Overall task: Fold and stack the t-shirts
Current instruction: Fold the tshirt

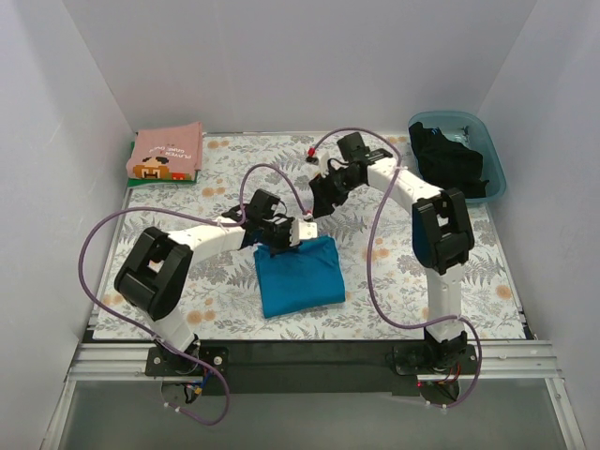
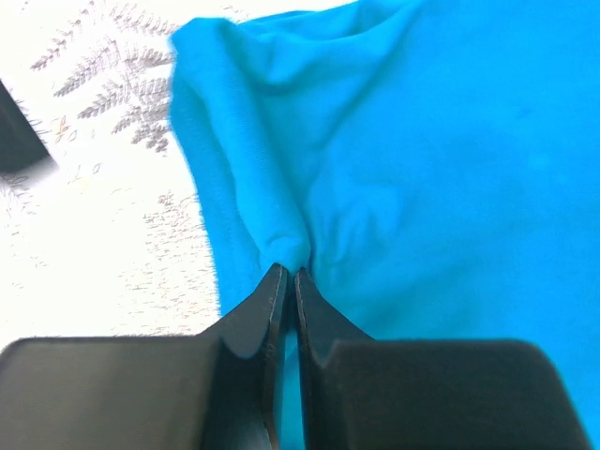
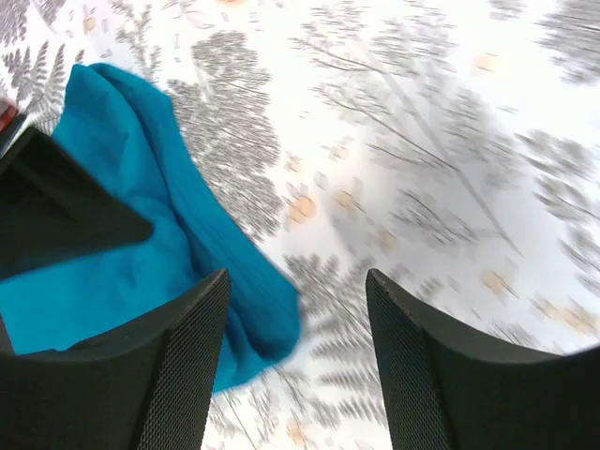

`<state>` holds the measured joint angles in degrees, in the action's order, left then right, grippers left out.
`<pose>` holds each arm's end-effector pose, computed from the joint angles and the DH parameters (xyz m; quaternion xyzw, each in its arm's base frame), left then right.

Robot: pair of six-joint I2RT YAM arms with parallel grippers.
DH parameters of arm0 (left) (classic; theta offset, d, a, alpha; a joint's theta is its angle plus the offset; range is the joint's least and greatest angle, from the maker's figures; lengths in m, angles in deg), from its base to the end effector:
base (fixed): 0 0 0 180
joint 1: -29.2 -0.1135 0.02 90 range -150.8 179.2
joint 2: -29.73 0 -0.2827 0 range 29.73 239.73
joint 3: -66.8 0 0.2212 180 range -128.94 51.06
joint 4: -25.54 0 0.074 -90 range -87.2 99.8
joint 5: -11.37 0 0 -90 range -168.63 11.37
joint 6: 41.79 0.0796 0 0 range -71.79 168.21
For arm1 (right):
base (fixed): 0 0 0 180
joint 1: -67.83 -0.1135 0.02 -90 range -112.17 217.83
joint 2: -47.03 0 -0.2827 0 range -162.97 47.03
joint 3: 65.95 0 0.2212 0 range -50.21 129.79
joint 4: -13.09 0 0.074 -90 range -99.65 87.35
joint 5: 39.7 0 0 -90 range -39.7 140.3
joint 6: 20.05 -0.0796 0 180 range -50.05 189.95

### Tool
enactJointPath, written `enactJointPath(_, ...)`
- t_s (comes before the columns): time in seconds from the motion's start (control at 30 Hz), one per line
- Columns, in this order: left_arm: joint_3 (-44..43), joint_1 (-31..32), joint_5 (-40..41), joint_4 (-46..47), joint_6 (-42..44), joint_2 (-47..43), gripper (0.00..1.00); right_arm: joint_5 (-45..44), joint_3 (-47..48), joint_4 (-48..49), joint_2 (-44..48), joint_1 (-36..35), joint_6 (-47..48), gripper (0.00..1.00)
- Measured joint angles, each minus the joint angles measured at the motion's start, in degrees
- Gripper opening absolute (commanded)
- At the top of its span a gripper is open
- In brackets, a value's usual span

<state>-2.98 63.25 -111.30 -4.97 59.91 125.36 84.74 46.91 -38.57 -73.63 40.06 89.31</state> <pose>0.2451 -0.2175 0.1810 0.4321 0.8147 -0.3179 0.2202 0.3810 0.2515 0.2064 -0.4399 0.8134 0.3033 0.2299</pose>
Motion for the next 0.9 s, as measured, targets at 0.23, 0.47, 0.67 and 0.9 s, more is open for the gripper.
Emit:
enactJointPath(0.23, -9.0, -4.7, -0.4, 0.6, 1.4, 8.0, 0.39, 0.2, -2.4, -0.3, 7.0, 7.3, -0.3, 0.68)
enactJointPath(0.47, -10.1, -11.4, -1.1, 1.5, -14.0, 2.6, 0.40, 7.1, -13.6, 0.9, 19.2, 9.4, -4.2, 0.52)
enactJointPath(0.67, 1.3, -13.5, -9.7, 3.7, -41.6, -15.8, 0.41, 15.1, -26.4, 8.5, 24.5, 5.5, -12.2, 0.50)
enactJointPath(0.9, 13.9, -13.2, -14.3, 8.1, -61.4, -12.2, 0.42, 17.2, -28.3, 14.4, 14.4, 1.1, -16.9, 0.54)
